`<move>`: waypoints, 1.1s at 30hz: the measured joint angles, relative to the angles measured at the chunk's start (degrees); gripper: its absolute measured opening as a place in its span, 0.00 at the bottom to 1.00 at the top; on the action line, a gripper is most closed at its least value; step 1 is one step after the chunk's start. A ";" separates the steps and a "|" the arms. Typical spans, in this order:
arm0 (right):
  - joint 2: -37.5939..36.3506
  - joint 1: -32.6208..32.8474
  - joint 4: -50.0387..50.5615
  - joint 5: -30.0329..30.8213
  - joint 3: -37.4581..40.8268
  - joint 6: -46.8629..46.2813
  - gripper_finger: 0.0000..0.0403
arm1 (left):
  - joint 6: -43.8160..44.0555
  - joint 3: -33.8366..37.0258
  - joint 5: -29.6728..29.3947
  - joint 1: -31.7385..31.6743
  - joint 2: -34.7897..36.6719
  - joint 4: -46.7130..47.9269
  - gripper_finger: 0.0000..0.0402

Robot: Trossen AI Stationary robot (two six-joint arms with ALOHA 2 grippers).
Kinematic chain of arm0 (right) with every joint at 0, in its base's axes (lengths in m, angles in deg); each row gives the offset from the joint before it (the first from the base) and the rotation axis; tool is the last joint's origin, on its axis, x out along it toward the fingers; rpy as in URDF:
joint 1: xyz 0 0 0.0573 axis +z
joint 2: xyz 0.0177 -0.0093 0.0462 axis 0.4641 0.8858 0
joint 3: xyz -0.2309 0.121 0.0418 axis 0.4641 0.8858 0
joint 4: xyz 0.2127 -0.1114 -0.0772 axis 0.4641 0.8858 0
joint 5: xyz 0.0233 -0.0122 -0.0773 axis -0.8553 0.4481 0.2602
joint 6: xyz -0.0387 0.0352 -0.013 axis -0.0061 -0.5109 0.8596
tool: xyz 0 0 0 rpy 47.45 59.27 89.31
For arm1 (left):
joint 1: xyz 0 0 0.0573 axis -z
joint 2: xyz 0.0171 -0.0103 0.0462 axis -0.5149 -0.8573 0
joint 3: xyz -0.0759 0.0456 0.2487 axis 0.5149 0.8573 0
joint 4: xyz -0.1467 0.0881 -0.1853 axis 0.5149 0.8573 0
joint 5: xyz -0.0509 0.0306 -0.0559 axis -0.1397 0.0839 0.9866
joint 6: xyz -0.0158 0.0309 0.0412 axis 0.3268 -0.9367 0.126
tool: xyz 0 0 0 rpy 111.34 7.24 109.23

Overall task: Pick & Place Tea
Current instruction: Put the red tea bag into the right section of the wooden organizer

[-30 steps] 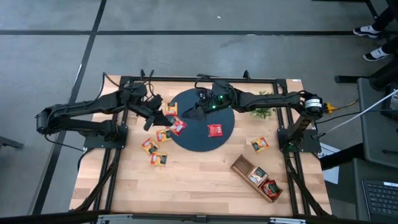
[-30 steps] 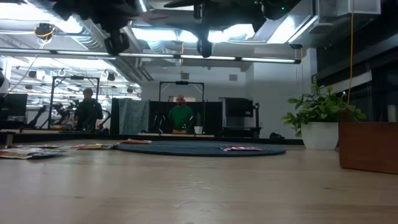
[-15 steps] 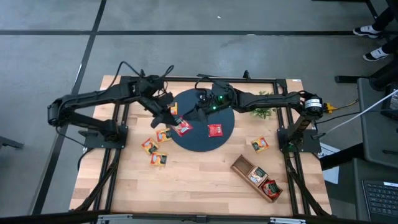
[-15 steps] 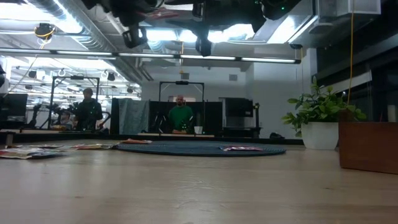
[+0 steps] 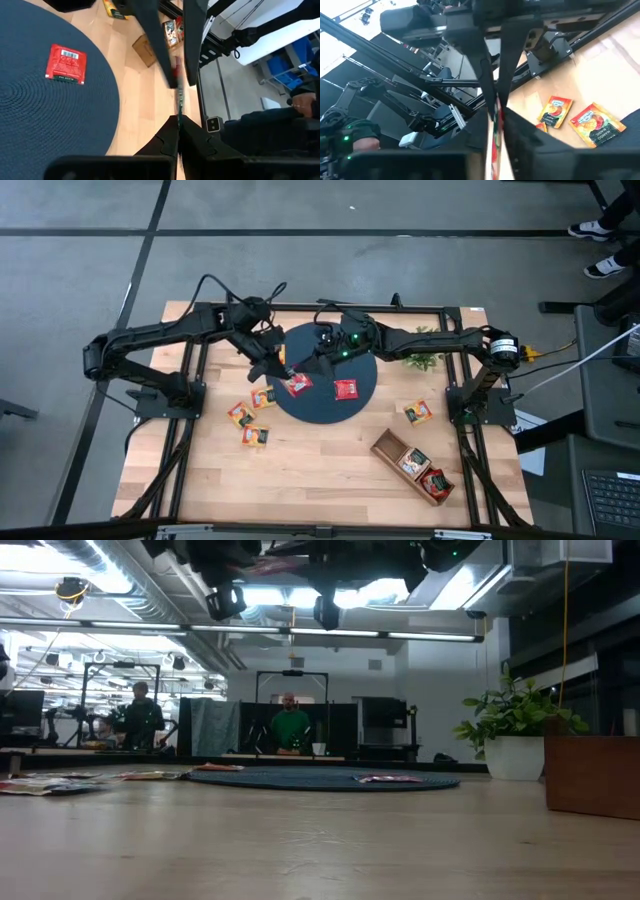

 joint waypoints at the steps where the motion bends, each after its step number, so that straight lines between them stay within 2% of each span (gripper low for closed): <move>1: 0.00 0.00 0.00 -0.27 0.00 0.09 0.06 | 0.00 0.00 0.04 -0.25 0.00 -0.02 0.01; 3: 0.00 -0.04 0.02 -0.31 0.00 0.30 0.02 | 0.06 0.00 0.08 -0.66 0.00 -0.05 0.01; 10: 0.00 0.27 -0.06 -0.24 0.00 -1.66 0.01 | 0.13 0.00 0.03 -1.17 0.00 0.25 0.04; 17: -1.80 2.55 1.76 -0.25 0.00 -4.97 0.01 | 0.70 0.00 0.84 -1.15 0.06 1.20 0.13; 23: -6.63 4.87 15.96 1.32 0.00 -4.64 0.01 | -0.98 0.00 10.15 -1.14 0.70 1.05 0.20; 29: -14.18 8.71 31.73 4.83 0.00 -6.99 0.01 | -1.01 0.00 8.76 -1.17 0.70 0.80 0.21; 33: -20.35 12.74 41.88 10.87 0.00 -12.03 0.00 | -1.99 0.00 6.28 -1.17 0.70 0.77 0.20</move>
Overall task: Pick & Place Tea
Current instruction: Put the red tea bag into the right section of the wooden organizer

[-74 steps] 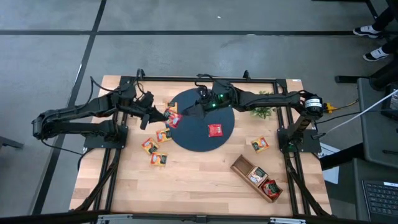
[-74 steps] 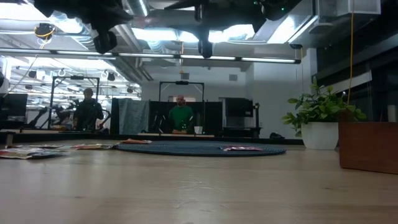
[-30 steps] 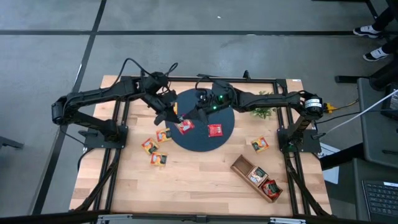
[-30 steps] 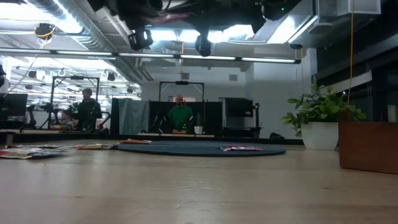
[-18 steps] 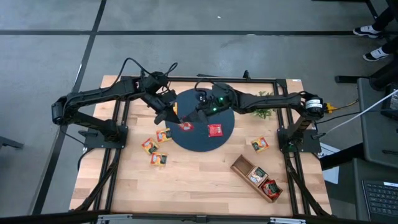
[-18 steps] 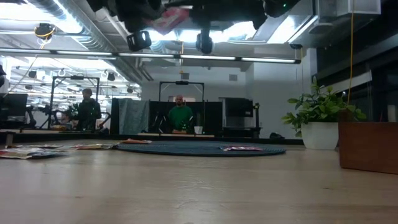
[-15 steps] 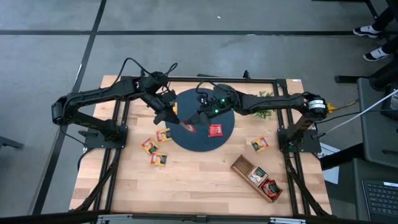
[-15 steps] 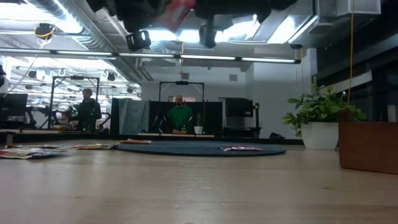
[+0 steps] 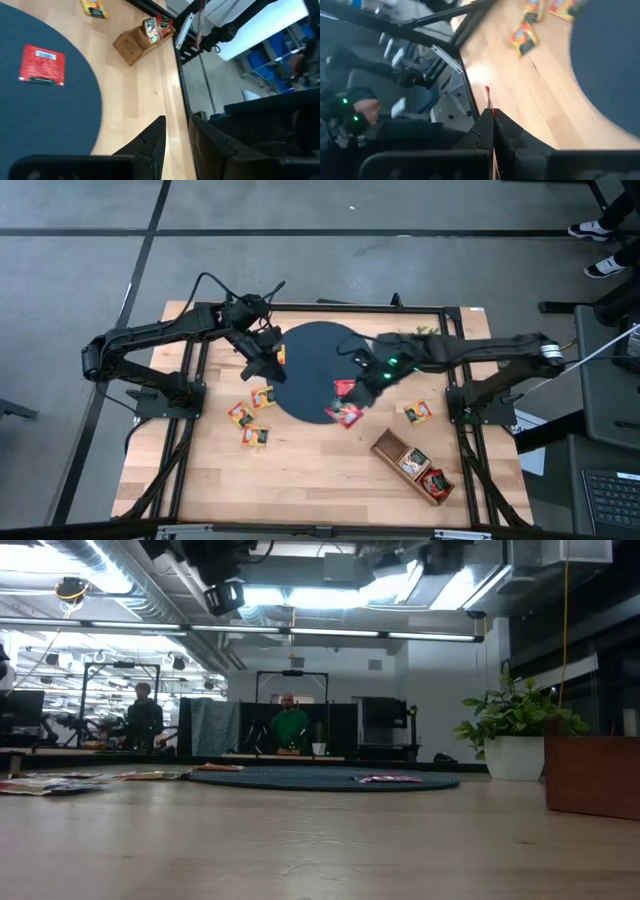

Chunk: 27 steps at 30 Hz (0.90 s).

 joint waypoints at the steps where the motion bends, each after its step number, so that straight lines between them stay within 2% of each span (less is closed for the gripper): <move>1: -1.28 1.20 2.30 1.92 0.00 -1.81 0.00 | -0.31 0.00 -0.37 0.00 0.00 0.01 0.21; 9: -7.04 14.01 16.28 16.54 0.00 -20.23 0.00 | -0.52 0.00 -5.10 0.04 0.00 -0.60 0.21; 12: -6.84 17.54 18.11 22.88 0.00 -24.92 0.00 | -0.50 0.00 -8.49 0.06 0.00 -2.07 0.20; 15: -6.06 18.73 17.83 30.59 0.00 -27.05 0.01 | 0.88 0.00 -11.08 0.97 -0.17 -7.36 0.21; 19: -5.25 18.78 17.75 42.63 0.00 -26.83 0.01 | 3.65 0.00 -11.77 2.73 -0.37 -16.80 0.21; 24: -4.96 17.39 13.47 60.84 0.00 -21.19 0.01 | 10.07 0.00 -18.11 4.19 -0.35 -27.64 0.20; 27: -4.96 15.52 7.08 65.80 0.00 -13.67 0.01 | 14.31 0.00 -20.76 3.20 -0.33 -33.32 0.20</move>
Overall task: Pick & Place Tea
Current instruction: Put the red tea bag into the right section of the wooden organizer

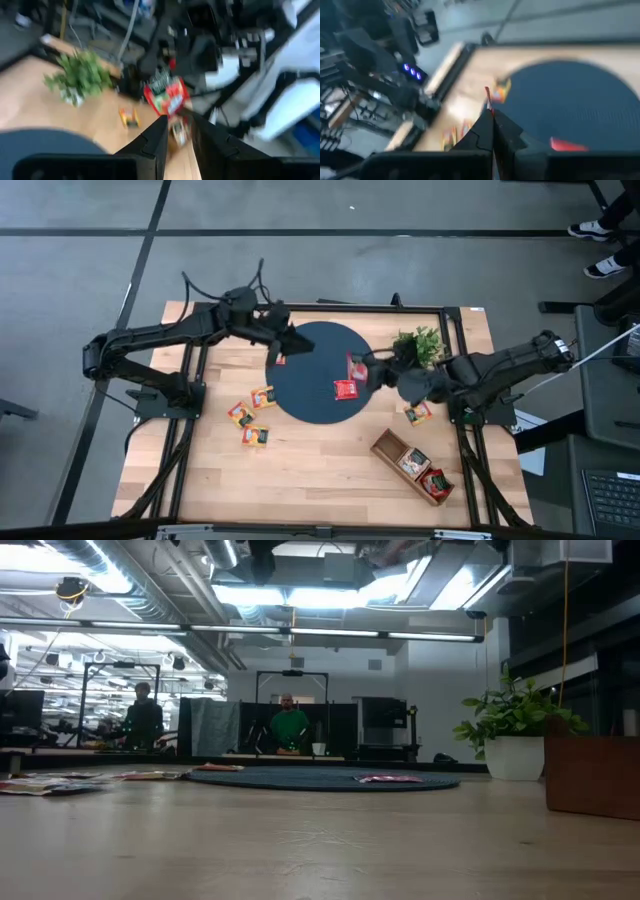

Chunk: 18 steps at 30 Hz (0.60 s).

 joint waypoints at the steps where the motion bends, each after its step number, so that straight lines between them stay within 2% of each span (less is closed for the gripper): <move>1: 0.00 -0.70 -2.69 0.16 0.00 2.83 0.01 | 1.44 0.00 -0.39 -0.46 0.00 -2.12 0.21; 5: 0.16 -3.65 -14.15 -1.01 -0.01 14.33 0.01 | 7.87 0.00 -0.85 -2.56 0.00 -9.01 0.21; 9: 0.37 -6.09 -24.42 -2.27 0.00 25.68 0.01 | 12.00 0.00 -0.87 -4.37 0.00 -10.80 0.21; 12: 0.34 -8.12 -28.59 -5.52 -0.04 29.60 0.01 | 12.41 0.00 -0.91 -4.99 0.00 -11.25 0.21; 18: 1.30 -11.88 -33.04 -14.25 -0.04 30.38 0.01 | 11.09 0.00 -0.31 -4.10 0.00 -15.91 0.21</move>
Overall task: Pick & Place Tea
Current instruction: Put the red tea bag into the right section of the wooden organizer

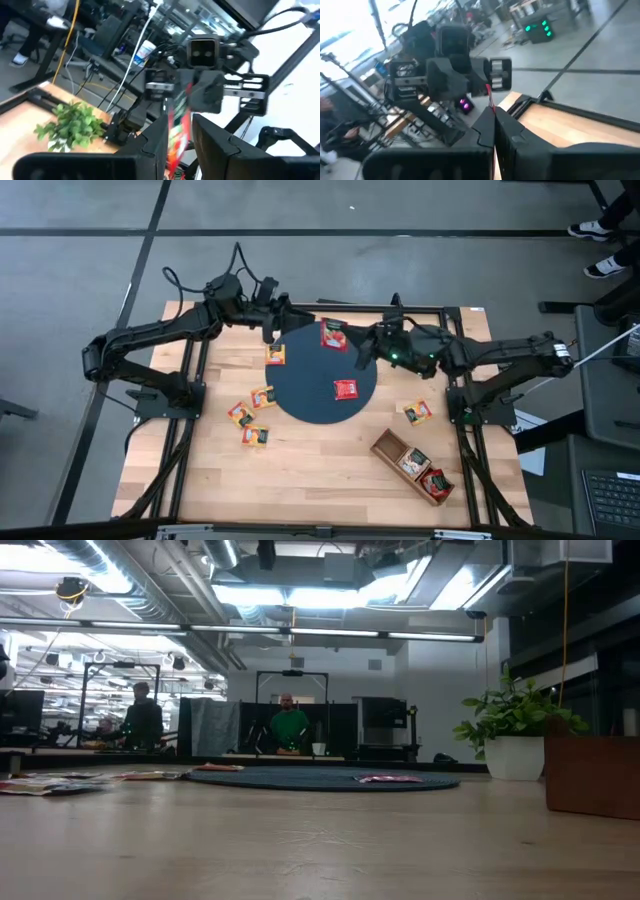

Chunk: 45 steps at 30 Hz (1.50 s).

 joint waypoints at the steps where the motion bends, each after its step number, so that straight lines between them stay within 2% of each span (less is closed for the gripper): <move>1: 0.61 -0.52 -1.11 -1.20 0.02 0.63 0.01 | -0.80 0.00 0.01 0.32 0.00 -0.34 0.21; 11: 3.80 -3.62 -9.55 -10.50 0.02 1.28 0.01 | -6.41 0.02 -0.08 1.39 0.00 0.27 0.21; 26: 3.62 -4.54 -11.12 -15.58 0.02 -0.41 0.01 | -11.69 0.02 4.40 -0.98 0.17 0.75 0.21; 32: 3.62 -5.18 -11.50 -15.92 0.02 0.71 0.01 | -12.41 0.02 5.77 -0.98 0.17 -2.02 0.21; 36: 3.62 -5.88 -11.47 -15.93 0.02 0.90 0.01 | -12.80 0.02 8.13 -0.89 0.17 -2.70 0.15; 41: 3.62 -6.41 -11.44 -15.93 0.02 0.95 0.01 | -12.82 0.02 8.39 -0.83 0.17 -2.66 0.02; 45: 3.62 -6.39 -11.29 -15.94 0.02 1.28 0.02 | -12.86 0.02 8.39 -0.83 0.17 -2.65 0.01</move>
